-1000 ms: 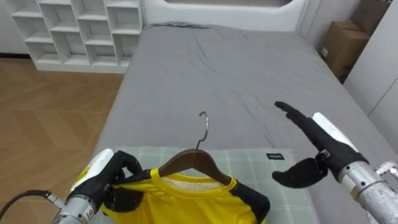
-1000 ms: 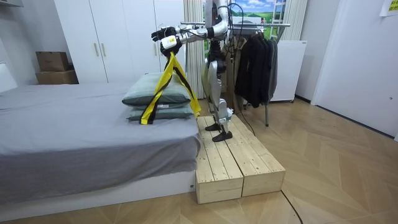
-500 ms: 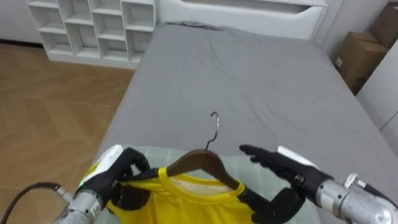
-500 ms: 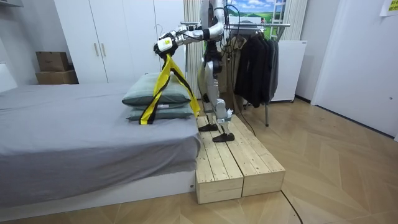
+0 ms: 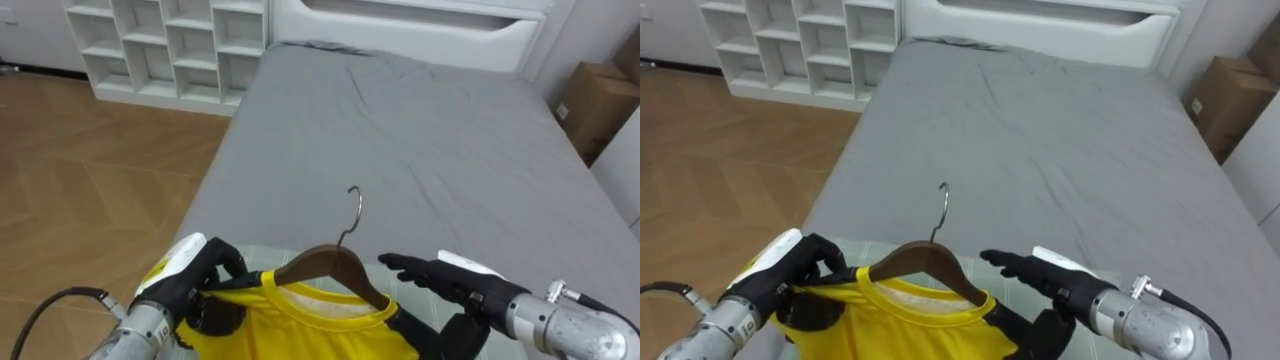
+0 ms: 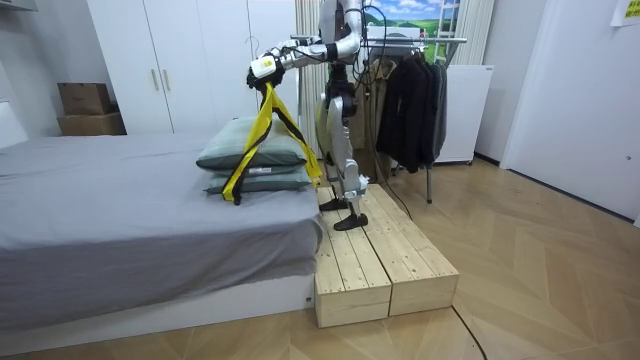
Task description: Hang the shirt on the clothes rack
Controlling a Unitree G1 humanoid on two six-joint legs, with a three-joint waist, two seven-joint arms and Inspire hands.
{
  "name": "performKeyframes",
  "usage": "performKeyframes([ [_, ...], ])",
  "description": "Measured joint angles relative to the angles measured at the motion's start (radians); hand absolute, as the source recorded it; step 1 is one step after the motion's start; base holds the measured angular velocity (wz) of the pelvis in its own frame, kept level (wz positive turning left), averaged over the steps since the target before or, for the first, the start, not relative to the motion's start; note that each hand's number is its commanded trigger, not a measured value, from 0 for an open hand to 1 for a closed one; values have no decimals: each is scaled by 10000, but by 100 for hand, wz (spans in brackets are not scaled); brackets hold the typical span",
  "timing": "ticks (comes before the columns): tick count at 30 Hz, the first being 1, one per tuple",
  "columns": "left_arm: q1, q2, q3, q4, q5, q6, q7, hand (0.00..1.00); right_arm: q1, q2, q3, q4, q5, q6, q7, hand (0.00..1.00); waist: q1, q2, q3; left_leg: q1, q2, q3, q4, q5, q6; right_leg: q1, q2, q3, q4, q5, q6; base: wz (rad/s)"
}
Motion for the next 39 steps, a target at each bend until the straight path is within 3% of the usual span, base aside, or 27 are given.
performKeyframes([
  [3, -1, -23, 0, 2, -55, 0, 0, 100, -1, 142, -5, 11, 3, 0, -12, 0, -15, 28, 17, -20, -6, -2, 14, -6, 9, -1, -2, -88, -1, -35, 57, 2],
  [7, 0, -172, -16, 1, -409, -3, 0, 100, 0, 248, 1, 46, 3, -1, -12, 0, -101, 179, 100, -68, -13, 9, 39, -9, 12, -18, 7, -244, 4, -39, 58, 3],
  [12, -1, -356, -16, 1, -422, -16, 0, 100, 0, 249, 0, 63, -2, -1, -58, 0, -116, 325, 61, -118, -15, 21, 24, -15, 8, -106, 39, -244, 41, -49, 23, 0],
  [19, 0, -672, -20, -2, -804, -15, -9, 100, 5, 327, 2, 67, 19, -1, -115, 0, -61, 321, 47, -240, -25, 20, 275, -13, 8, -187, -5, -223, 162, -63, 9, 0],
  [25, 0, -521, -61, -40, -1016, -6, -122, 100, 37, 660, 4, 303, 62, 1, -635, 0, -119, 262, -12, -247, 6, 16, 301, -13, 8, -160, -13, -237, 158, -63, 9, 0],
  [31, 0, -427, -76, -368, -1015, 9, -400, 100, 122, 712, 10, 323, 60, 20, -887, 0, -140, 267, -38, -208, 8, 14, 343, -14, 9, -85, -31, -241, 169, -62, 10, 0],
  [39, 1, -391, -102, -906, -1015, 13, -454, 100, 208, 714, -7, 336, -4, 124, -1309, 0, -158, 438, -129, -106, 4, 3, 348, -20, 14, 16, -16, -247, 192, -61, 8, 0],
])
